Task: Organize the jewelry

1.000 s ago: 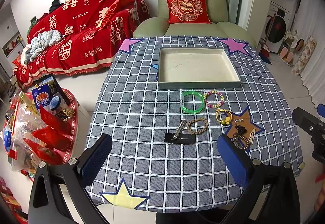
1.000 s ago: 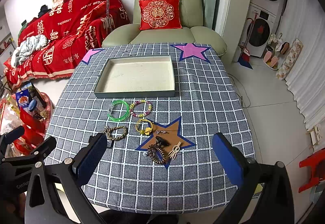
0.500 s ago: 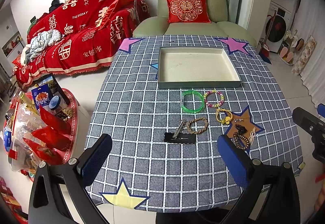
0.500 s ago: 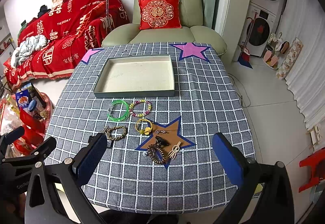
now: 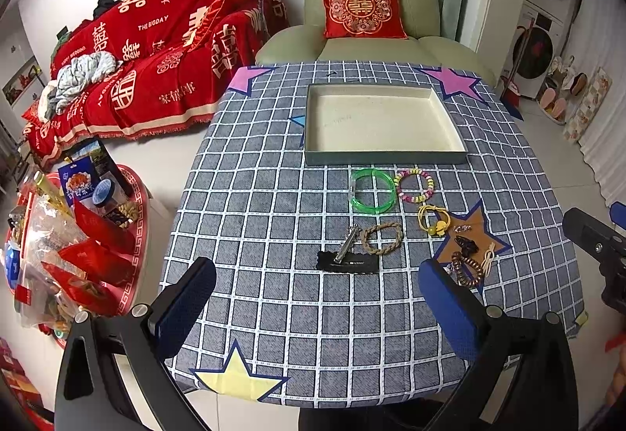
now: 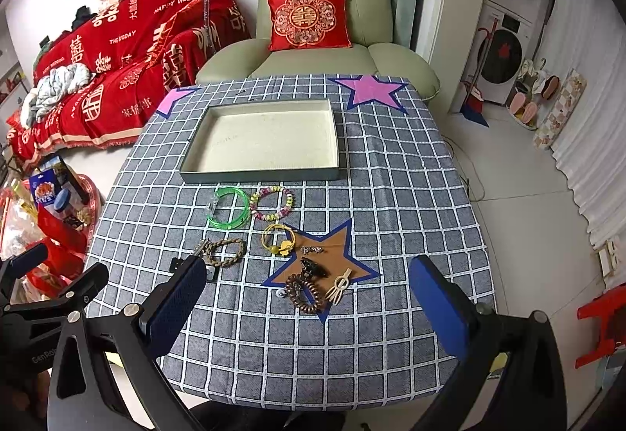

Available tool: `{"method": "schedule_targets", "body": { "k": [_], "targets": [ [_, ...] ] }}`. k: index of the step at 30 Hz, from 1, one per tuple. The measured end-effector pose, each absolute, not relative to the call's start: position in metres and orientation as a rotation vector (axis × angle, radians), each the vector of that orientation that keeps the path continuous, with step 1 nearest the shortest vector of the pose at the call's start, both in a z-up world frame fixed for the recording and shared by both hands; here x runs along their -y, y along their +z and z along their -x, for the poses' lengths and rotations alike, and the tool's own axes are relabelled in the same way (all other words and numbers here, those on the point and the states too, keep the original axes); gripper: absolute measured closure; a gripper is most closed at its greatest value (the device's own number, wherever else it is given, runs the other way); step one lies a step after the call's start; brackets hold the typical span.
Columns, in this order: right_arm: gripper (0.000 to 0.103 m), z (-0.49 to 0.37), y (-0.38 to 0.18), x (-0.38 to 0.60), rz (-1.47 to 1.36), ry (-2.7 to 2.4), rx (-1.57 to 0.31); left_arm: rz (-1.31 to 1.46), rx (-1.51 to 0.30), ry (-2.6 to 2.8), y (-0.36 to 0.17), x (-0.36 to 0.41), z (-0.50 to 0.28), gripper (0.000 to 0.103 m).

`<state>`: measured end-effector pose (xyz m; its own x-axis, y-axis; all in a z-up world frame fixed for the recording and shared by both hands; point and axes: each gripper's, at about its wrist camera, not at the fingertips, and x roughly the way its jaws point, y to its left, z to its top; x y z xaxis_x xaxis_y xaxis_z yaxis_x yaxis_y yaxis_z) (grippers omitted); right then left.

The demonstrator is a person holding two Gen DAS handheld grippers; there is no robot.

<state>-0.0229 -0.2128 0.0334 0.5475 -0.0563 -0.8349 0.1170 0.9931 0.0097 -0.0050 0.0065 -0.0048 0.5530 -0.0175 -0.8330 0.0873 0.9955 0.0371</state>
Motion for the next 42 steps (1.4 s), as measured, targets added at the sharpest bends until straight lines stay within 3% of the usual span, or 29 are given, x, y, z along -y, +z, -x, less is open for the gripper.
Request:
{"method": "schedule_targets", "body": {
  "k": [14, 33, 37, 39, 42],
  "targets": [
    [0.0, -0.014, -0.02, 0.233, -0.181, -0.171, -1.157, -0.046, -1.167, -0.108, -0.06, -0.027, -0.066, 0.0],
    [0.0, -0.132, -0.132, 0.249, -0.263, -0.162, -1.323, -0.088, -1.253, -0.192, -0.149, 0.017, -0.182, 0.0],
    [0.001, -0.156, -0.154, 0.246, -0.247, -0.126, -1.327, -0.107, -1.255, -0.209, -0.164, 0.028, -0.195, 0.002],
    [0.004, -0.163, -0.16, 0.243, -0.237, -0.114, -1.331, -0.118, -1.254, -0.212, -0.168, 0.032, -0.197, 0.011],
    [0.011, -0.172, -0.172, 0.238, -0.217, -0.098, -1.354, -0.13, -1.272, -0.221, -0.176, 0.038, -0.201, 0.012]
  ]
}}
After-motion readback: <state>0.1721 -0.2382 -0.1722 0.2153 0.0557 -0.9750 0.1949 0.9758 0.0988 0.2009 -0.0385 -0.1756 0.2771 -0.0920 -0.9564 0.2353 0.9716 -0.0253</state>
